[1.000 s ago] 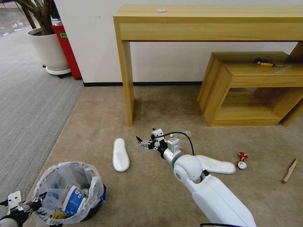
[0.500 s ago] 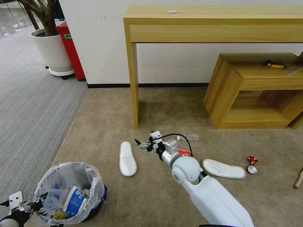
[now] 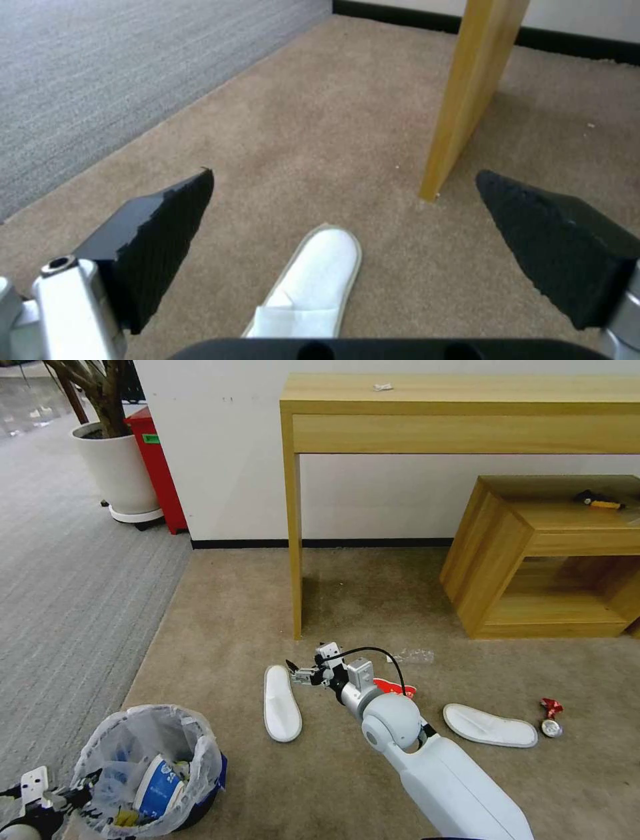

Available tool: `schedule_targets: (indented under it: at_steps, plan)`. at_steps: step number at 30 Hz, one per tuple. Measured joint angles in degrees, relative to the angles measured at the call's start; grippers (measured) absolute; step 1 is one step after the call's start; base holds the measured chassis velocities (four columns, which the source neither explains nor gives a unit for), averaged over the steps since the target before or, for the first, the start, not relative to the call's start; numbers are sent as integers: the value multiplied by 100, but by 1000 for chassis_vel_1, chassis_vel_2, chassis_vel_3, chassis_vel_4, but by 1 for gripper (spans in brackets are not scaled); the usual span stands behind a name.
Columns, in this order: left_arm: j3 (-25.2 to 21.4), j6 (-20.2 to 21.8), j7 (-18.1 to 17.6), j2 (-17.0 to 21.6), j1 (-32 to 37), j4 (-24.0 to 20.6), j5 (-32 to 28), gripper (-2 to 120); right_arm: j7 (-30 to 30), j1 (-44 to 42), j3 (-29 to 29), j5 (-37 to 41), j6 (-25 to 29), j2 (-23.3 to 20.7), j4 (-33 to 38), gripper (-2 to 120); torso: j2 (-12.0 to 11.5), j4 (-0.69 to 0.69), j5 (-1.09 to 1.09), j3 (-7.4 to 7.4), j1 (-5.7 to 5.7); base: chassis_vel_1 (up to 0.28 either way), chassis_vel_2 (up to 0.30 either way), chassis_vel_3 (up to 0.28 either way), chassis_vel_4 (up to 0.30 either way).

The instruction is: Pick up the trash bin and place the garbage on the floor into it.

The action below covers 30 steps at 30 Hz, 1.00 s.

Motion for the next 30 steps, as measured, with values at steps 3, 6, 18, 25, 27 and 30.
schedule_targets:
  at_steps: [3, 6, 18, 25, 27, 30]
  plan:
    - [0, 0, 2, 2, 0, -3, 0, 0, -2, -12, -13, -9, -2, -2, -23, 100, 0, 0, 0, 0, 0, -6, 97, -5, -85]
    - [4, 0, 6, 2, -2, -9, 1, 0, 0, -14, -40, -63, -9, 32, -89, 100, 0, 0, 0, 0, 0, 0, 99, -3, -97]
    - [-24, 0, 44, -13, 11, 1, 14, 0, 0, -24, -127, -159, -122, 100, -229, 100, -1, 0, 0, 0, 1, -8, 113, 9, -117]
    - [-42, 0, 94, -51, 86, 2, 34, 0, -32, -41, -343, -251, -385, 156, -594, 100, -1, 0, 0, 0, 1, -7, 63, 3, -49]
    - [-56, 0, 97, -53, 103, 2, 38, 0, -30, -32, -402, -336, -393, 198, -752, 100, -1, 0, 0, 0, 1, 0, 0, 0, 0]
    - [-98, 0, 103, -53, 130, 2, 38, 0, -9, 23, -525, -419, -496, 320, -1111, 100, -1, 0, 0, 0, 1, 0, 0, 0, 0]
